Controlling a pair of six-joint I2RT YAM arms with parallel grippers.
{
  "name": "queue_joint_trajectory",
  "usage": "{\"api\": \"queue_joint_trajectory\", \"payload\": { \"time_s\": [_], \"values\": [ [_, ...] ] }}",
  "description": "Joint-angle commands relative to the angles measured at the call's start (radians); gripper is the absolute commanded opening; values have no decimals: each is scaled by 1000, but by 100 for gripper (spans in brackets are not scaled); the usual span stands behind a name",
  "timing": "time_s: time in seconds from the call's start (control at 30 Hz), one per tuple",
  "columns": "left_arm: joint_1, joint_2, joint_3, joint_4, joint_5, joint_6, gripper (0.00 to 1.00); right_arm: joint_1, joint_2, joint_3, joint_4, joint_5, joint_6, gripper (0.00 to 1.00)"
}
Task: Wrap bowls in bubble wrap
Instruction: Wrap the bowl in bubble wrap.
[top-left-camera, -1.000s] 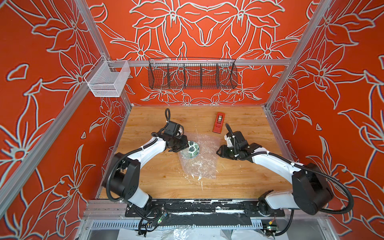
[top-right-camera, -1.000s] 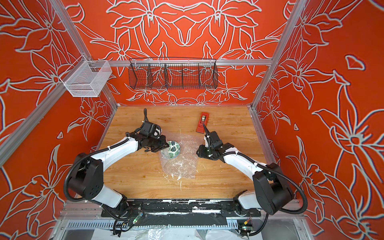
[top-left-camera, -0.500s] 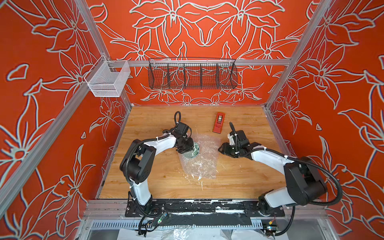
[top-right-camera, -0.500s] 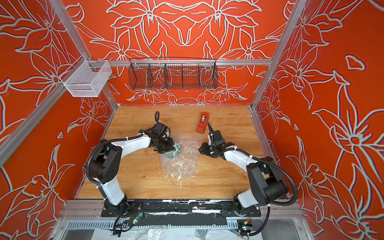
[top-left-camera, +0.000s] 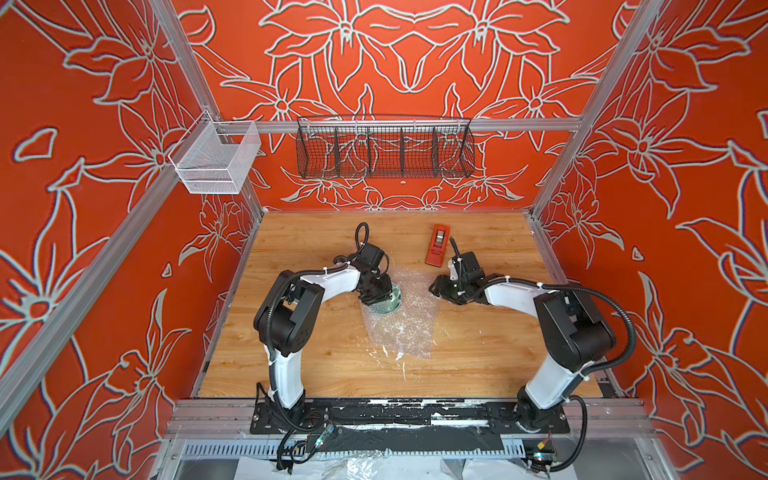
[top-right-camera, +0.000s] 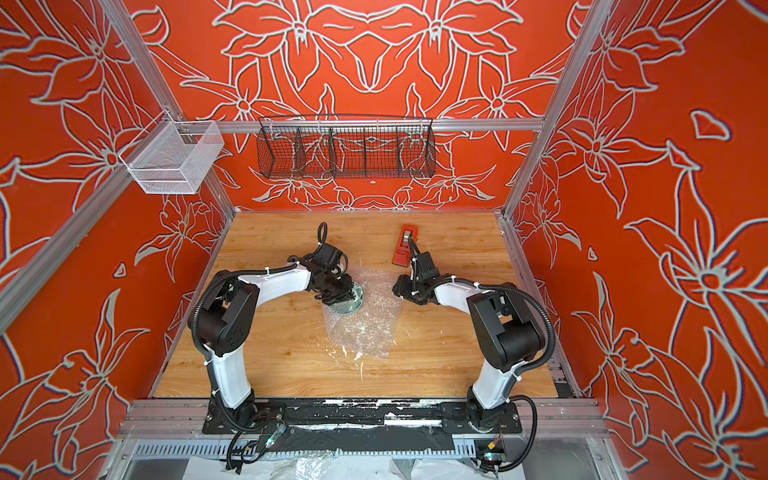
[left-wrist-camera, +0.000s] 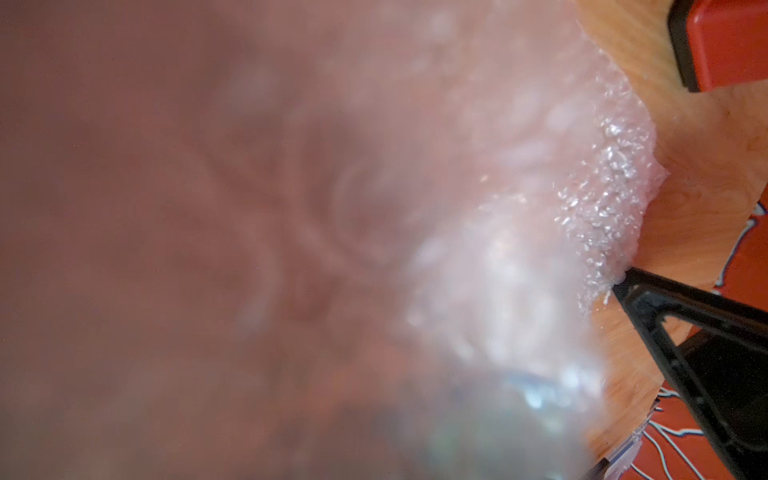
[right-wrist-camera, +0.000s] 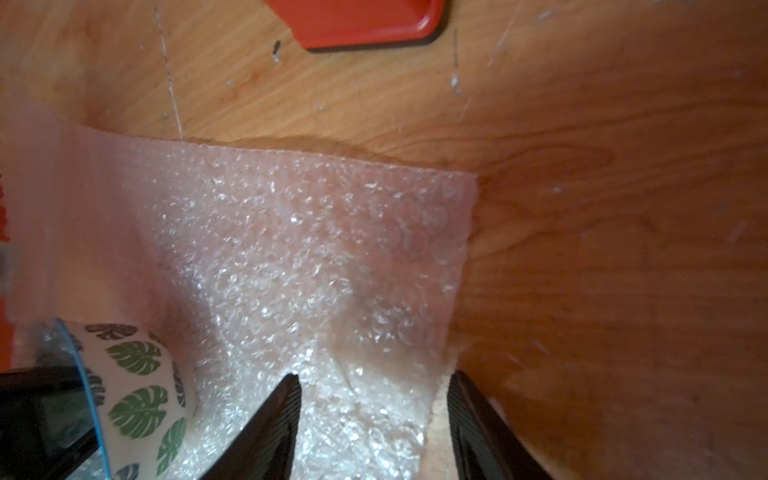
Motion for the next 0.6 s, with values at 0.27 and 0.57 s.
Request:
{"api": "queue_joint_trajectory", "payload": {
  "time_s": [0.27, 0.57],
  "values": [
    [-15, 42, -25, -18, -37, -8, 0, -16, 111, 42, 57, -29, 20, 61],
    [-14, 20, -44, -41, -69, -2, 3, -12, 176, 69, 188, -230, 8, 31]
  ]
}}
